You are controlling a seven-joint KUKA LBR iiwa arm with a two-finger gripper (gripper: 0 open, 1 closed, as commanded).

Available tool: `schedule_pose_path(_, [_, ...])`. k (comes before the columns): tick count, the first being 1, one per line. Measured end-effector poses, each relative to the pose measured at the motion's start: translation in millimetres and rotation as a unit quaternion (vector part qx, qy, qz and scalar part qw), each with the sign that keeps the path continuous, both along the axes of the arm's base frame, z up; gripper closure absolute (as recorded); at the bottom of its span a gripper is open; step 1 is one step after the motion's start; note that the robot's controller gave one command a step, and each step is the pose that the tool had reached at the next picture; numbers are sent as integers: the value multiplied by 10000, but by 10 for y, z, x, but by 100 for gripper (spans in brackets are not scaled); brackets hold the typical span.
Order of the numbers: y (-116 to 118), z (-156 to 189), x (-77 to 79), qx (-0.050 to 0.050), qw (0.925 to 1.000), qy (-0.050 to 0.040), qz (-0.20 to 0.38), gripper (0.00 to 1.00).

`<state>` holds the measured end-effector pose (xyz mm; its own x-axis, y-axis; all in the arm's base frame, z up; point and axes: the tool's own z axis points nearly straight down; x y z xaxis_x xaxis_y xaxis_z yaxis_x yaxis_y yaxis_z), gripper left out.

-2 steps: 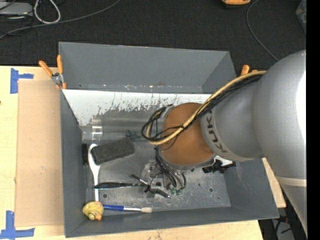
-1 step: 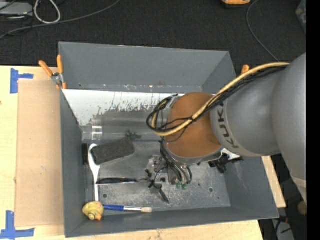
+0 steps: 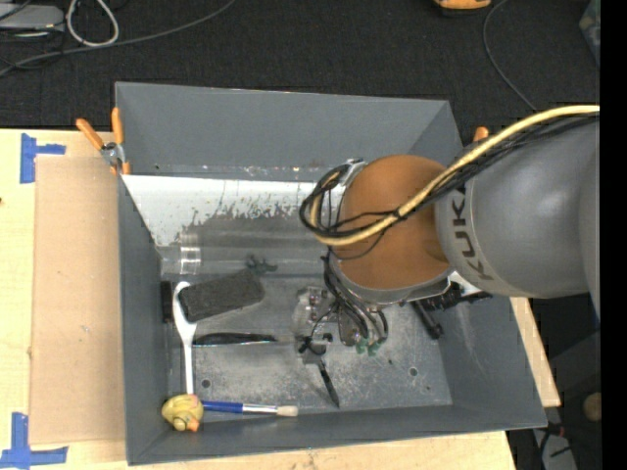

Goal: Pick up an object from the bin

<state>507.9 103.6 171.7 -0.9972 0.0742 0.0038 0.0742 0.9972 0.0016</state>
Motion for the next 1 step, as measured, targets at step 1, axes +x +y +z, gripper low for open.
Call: schedule_pose_path(1, [1, 225, 7, 3, 10000, -12, -3, 100])
